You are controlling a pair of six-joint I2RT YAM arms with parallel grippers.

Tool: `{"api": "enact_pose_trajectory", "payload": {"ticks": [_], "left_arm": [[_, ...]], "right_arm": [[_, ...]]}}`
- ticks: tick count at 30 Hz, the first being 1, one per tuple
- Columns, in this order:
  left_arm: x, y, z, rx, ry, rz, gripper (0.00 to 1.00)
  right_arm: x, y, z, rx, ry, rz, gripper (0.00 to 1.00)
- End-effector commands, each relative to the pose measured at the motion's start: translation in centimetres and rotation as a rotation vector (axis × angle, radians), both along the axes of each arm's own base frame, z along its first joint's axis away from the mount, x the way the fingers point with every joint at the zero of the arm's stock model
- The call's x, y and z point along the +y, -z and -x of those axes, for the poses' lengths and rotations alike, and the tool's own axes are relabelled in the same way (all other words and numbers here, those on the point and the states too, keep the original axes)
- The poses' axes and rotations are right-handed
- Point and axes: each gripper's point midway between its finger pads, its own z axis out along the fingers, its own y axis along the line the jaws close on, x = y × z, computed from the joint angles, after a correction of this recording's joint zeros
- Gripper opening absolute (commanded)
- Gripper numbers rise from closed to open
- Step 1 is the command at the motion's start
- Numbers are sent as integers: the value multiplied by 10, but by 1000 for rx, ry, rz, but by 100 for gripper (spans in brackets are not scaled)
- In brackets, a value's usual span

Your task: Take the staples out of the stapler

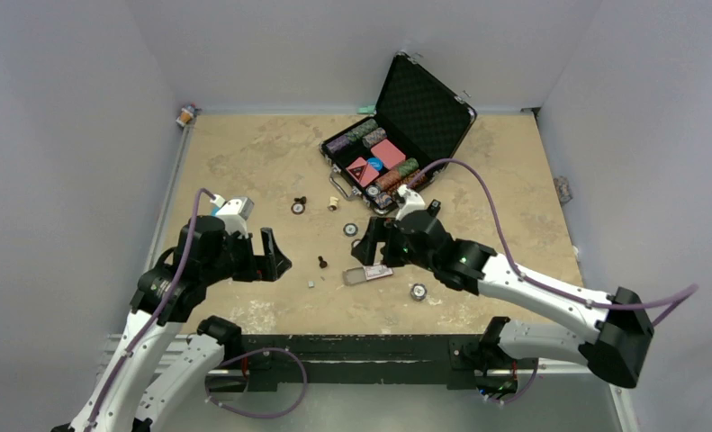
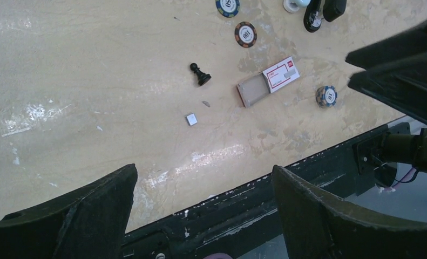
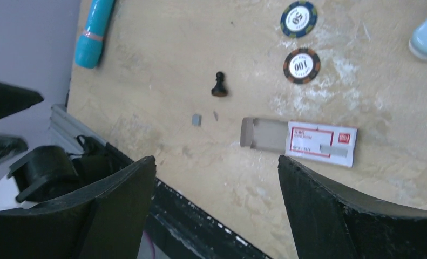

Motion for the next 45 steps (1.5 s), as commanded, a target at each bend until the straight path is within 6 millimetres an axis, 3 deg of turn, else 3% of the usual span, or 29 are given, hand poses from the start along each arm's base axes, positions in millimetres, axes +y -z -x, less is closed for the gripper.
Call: {"api": "enact_pose_trajectory", "payload": {"ticks": [1,5,9,13,19,27,31,40,45], "left_arm": [[-8,1,-24,-35,23,-15,97],[-21,9,-46,-7,-19,43,94],[-41,19,-72,49,-80,154,85],[-55,31,-104,61,-110,184,71],[-66,61,-150,122,-140,123,55],[-85,98,-194,214,-168,104,48],[-86,106,-216,219,-223,97,42],[-70,130,-251,290,-384,-47,26],[-76,139,-263,310,-387,-44,26]], "right_arm": [[-7,-15,30,-17,8,-132,90],[-5,-22,72,-2,-42,-235,94],[4,-30,118,52,-105,-394,93],[10,-25,143,96,-131,-387,92],[-3,-12,142,137,-28,-278,92],[-27,-25,144,169,5,-420,88],[-41,-31,144,168,14,-456,86],[-52,-37,143,163,24,-440,86],[-51,-36,144,164,20,-442,86]]}}
